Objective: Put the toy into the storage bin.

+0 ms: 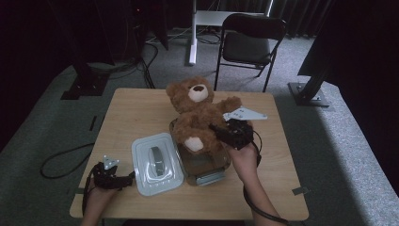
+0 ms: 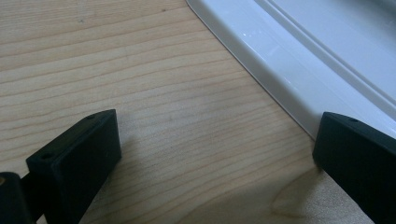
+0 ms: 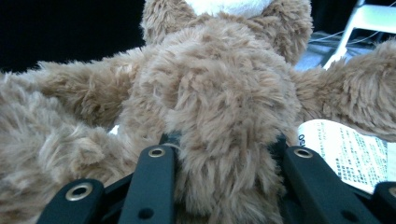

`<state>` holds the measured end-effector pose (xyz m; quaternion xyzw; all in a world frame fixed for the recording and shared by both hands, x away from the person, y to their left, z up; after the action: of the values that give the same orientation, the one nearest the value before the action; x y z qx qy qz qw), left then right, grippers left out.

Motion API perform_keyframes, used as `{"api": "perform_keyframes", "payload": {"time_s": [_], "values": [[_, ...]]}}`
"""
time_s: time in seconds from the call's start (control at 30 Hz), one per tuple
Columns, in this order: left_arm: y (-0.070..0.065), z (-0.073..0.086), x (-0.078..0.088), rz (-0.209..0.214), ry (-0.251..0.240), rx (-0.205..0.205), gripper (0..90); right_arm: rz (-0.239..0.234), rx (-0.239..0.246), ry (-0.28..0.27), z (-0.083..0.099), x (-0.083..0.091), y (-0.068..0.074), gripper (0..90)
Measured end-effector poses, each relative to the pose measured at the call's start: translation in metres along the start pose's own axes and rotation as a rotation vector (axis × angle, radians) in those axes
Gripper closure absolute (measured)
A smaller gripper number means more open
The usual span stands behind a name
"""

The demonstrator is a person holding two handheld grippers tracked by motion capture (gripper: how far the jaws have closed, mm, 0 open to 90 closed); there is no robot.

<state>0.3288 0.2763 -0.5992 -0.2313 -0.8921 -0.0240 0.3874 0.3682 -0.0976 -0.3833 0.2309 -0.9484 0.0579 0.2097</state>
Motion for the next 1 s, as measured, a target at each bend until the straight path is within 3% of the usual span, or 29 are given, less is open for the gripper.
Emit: {"api": "perform_keyframes", "payload": {"time_s": [0.37, 0.6, 1.0], "values": [[-0.001, 0.001, 0.0, 0.007, 0.002, -0.006, 1.6, -0.048, 0.004, 0.06, 0.031, -0.013, 0.023, 67.0], [-0.001, 0.001, 0.001, 0.009, 0.002, -0.007, 1.6, -0.03, -0.001, 0.099, 0.051, -0.02, 0.022, 66.9], [-0.002, 0.001, 0.001, 0.01, -0.002, -0.008, 1.6, -0.016, 0.065, 0.143, 0.076, -0.024, 0.03, 63.6]]}}
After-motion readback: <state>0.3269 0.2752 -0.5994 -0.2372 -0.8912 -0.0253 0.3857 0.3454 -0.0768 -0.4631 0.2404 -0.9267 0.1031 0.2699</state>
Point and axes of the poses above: each handheld gripper's, and its own axes: x roughly backward along the jaws, z roughly out of its underside, y roughly to its left, the point moved 6 cm from there along -x, roughly forward along the jaws, and after that the axes turned 13 degrees about z, right-handed, at the moved point
